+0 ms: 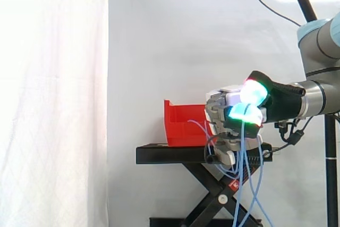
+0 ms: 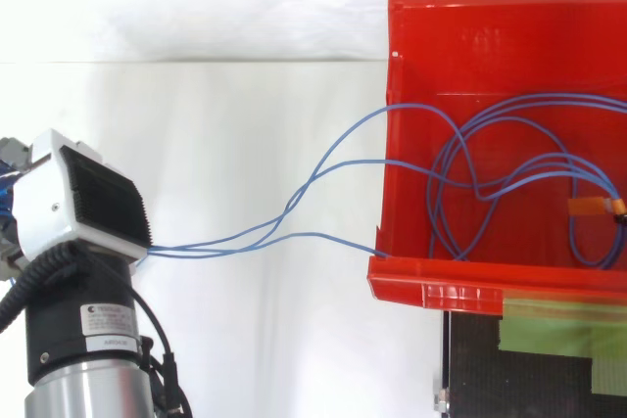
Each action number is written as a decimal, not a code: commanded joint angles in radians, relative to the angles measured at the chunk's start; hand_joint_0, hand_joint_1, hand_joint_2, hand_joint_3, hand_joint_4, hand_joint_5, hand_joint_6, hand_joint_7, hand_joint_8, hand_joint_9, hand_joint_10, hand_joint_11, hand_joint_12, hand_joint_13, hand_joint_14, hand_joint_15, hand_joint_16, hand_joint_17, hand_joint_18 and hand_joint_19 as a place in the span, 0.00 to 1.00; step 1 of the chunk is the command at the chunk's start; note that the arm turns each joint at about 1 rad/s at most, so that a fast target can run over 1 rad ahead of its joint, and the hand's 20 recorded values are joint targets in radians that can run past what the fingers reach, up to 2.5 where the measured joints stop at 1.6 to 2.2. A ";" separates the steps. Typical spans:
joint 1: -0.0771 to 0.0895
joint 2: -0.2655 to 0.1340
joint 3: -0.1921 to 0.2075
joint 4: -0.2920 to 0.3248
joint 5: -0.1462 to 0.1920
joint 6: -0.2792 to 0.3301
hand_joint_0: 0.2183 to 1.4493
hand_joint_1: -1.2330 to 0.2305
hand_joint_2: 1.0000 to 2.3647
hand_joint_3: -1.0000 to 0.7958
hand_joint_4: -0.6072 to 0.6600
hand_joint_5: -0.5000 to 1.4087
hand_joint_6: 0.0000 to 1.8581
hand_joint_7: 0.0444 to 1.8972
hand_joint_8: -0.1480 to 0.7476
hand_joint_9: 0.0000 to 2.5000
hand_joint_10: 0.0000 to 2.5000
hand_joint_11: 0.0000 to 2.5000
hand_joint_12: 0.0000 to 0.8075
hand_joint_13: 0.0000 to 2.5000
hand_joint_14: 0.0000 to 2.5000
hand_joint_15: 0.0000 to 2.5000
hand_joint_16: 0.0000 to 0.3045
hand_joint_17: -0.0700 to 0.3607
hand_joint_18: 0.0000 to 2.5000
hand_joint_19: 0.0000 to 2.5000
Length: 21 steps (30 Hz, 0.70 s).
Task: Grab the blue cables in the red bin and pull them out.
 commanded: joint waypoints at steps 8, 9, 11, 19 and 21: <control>0.000 0.000 0.000 0.000 -0.001 0.000 0.62 0.25 0.00 0.00 0.46 0.68 0.47 0.31 0.37 0.49 0.01 0.63 0.34 0.45 0.01 0.49 0.13 0.37 0.33 0.28; 0.000 0.000 0.001 0.000 -0.001 0.000 0.62 0.25 0.00 0.00 0.46 0.68 0.47 0.31 0.37 0.49 0.01 0.63 0.34 0.45 0.01 0.49 0.13 0.37 0.33 0.28; 0.000 0.000 0.000 0.000 0.001 0.000 0.62 0.25 0.00 0.00 0.46 0.68 0.47 0.31 0.37 0.49 0.01 0.63 0.34 0.45 0.01 0.49 0.13 0.37 0.33 0.28; 0.000 0.000 0.001 0.000 -0.001 0.000 0.62 0.26 0.00 0.00 0.46 0.68 0.47 0.31 0.39 0.49 0.01 0.59 0.36 0.47 0.01 0.47 0.13 0.38 0.33 0.28; 0.000 0.000 0.001 0.000 0.001 0.000 0.62 0.26 0.00 0.00 0.46 0.68 0.47 0.32 0.37 0.49 0.01 0.59 0.36 0.48 0.01 0.48 0.13 0.38 0.33 0.28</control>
